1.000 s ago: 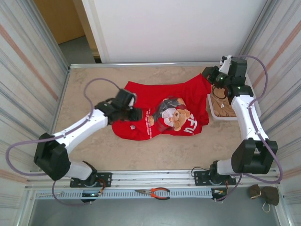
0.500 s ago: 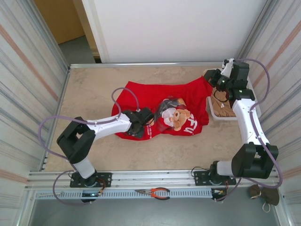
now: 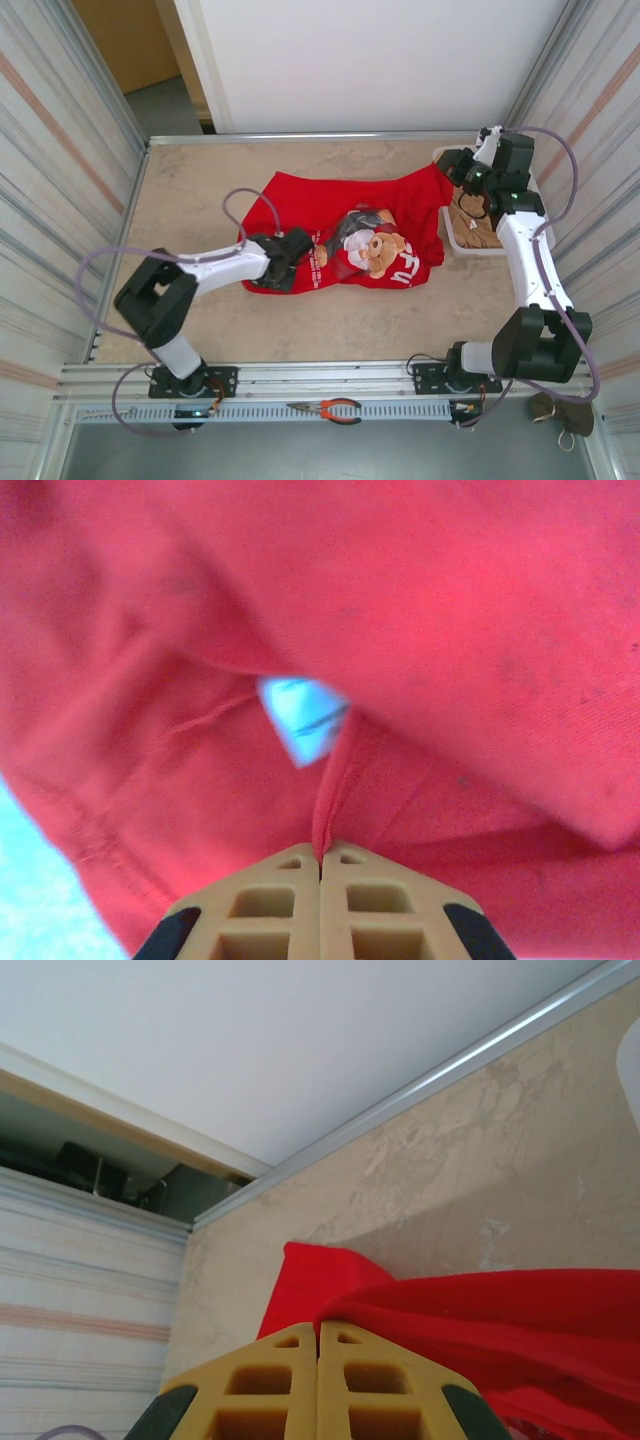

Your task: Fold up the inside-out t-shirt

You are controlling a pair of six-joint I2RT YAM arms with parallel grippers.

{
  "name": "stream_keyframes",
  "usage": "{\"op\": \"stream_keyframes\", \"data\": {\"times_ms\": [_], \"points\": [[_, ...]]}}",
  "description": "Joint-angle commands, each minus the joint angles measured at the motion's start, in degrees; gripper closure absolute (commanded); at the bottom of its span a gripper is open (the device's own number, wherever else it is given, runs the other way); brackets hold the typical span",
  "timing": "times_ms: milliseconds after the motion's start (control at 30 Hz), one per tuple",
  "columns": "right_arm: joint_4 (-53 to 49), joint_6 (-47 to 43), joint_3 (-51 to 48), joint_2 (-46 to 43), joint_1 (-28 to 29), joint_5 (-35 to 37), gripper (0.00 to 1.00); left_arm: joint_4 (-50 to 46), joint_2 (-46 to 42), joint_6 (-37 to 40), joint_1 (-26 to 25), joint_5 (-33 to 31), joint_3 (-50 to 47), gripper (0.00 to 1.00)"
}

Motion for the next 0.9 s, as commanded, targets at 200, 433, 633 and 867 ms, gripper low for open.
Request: {"op": "stream_keyframes", "data": {"times_ms": [200, 433, 633, 867], "points": [[0.8, 0.1, -2.4, -3.8, -0.5, -1.3, 1.00, 10.3, -34.3, -15.9, 18.2, 19.2, -17.4, 1.00], [-0.2, 0.6, -4.3, -6.4, -0.7, -1.3, 1.00, 9.8, -50.2, -30.0, 24.5, 24.2, -28.5, 1.00], [-2.5, 1.2, -5.9, -10.8, 0.0, -2.2, 1.00, 5.5, -53.3, -29.7, 24.5, 22.5, -28.8, 0.46], [-4.8, 0.3, -9.9, -15.5, 0.5, -2.0, 1.00, 11.2, -34.1, -14.5, 24.6, 22.6, -14.4, 0.39]]}}
